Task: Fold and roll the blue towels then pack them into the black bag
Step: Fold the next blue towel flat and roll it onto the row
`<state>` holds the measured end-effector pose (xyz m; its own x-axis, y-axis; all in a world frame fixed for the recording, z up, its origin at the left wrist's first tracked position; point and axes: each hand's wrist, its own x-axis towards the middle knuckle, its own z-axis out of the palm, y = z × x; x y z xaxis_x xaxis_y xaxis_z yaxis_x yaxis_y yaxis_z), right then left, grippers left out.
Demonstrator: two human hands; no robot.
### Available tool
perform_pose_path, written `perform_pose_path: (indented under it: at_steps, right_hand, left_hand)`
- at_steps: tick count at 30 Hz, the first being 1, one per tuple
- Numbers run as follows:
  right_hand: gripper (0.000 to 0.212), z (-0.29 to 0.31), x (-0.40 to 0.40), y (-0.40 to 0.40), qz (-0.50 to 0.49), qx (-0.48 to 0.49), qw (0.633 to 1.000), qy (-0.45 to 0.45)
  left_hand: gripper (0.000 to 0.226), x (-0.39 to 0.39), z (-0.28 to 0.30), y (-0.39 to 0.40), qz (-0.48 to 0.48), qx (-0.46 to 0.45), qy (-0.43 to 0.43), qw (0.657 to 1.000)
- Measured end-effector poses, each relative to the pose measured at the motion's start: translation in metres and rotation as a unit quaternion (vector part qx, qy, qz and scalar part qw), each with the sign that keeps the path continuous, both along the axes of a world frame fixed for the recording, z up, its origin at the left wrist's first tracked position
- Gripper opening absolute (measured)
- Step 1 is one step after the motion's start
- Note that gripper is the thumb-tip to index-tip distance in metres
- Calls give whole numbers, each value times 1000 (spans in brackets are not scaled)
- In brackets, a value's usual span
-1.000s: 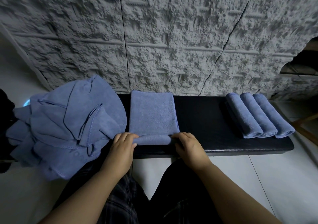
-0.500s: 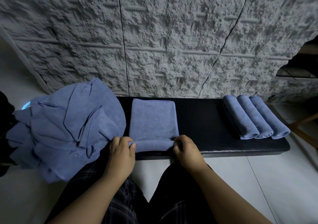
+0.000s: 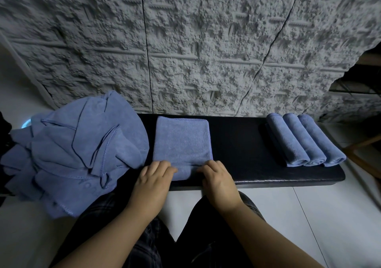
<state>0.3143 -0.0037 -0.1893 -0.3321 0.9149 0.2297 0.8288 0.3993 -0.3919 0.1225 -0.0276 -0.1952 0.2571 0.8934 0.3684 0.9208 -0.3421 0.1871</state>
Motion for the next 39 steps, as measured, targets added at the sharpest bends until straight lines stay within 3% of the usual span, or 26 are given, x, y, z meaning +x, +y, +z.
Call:
perform_pose_path:
  at_steps: [3,11,14,19,26,32,39]
  right_hand:
    - [21,-2,-1,-1,-9,14,1000,-8]
    - [22,-7,-3,5,-16,11,1000,-21]
    - [21,-4,-1,7,-24,-7,999,-43]
    - [27,3,-4,14,-39,-33,998,-41]
    - [30,6,-5,9,-79,-85,993,-12]
    - [30,7,1,7,-91,-141,986,-11]
    - [22,7,15,4,-128,-255,953,104]
  left_hand:
    - [45,1,-6,-2,5,2,33,999]
    - [53,-3,-8,8,24,-31,-2,999]
    - [38,-4,-15,14,18,-5,31,999]
    - [49,-7,-15,23,15,-21,49,998]
    - [29,-20,-9,20,-3,-93,-72,993]
    - [58,-25,-6,16,0,-179,-177,968]
    - [32,-25,-11,13,42,-221,-256,940]
